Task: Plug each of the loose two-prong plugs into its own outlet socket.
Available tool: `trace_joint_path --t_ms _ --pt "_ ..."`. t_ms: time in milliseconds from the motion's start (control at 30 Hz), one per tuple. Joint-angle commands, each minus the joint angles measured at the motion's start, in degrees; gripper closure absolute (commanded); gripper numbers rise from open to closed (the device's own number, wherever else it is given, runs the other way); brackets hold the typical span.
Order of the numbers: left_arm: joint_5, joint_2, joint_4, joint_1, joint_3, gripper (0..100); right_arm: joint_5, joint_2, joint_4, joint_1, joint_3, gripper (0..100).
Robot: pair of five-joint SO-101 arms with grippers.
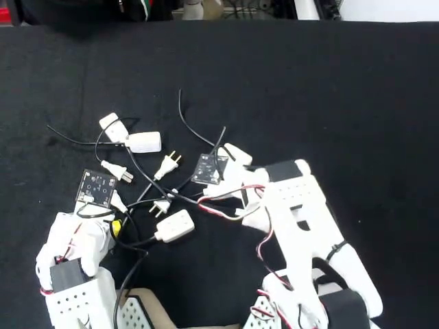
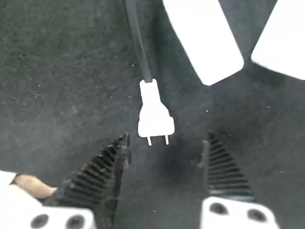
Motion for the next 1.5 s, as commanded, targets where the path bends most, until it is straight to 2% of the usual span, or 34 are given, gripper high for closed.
trace_joint_path --t_ms 0,133,333,567,867,1167,1467 --pt "-0.4 -0.2 0.4 0.8 0.3 71 0.8 0.2 -2.1 0.3 -2.2 85.5" --pt "-0.4 -0.2 0.4 0.8 0.3 71 3.3 7.2 -5.7 0.4 -2.2 91.6" --pt "-0.4 -0.2 0.4 0.8 0.3 71 4.0 15.5 -9.1 0.5 -2.9 89.9" --pt "-0.4 -0.2 0.4 0.8 0.3 71 4.0 16.2 -8.9 0.4 -3.2 89.7" --pt "-0.4 -0.2 0.4 0.8 0.3 71 6.3 16.2 -6.2 -0.1 -1.1 89.6" --pt "-0.4 -0.2 0.4 0.8 0.3 71 6.2 16.3 -5.7 -4.7 2.2 89.5" --pt "-0.4 -0.2 0.4 0.8 0.4 71 6.1 15.7 2.5 -8.7 2.2 89.5"
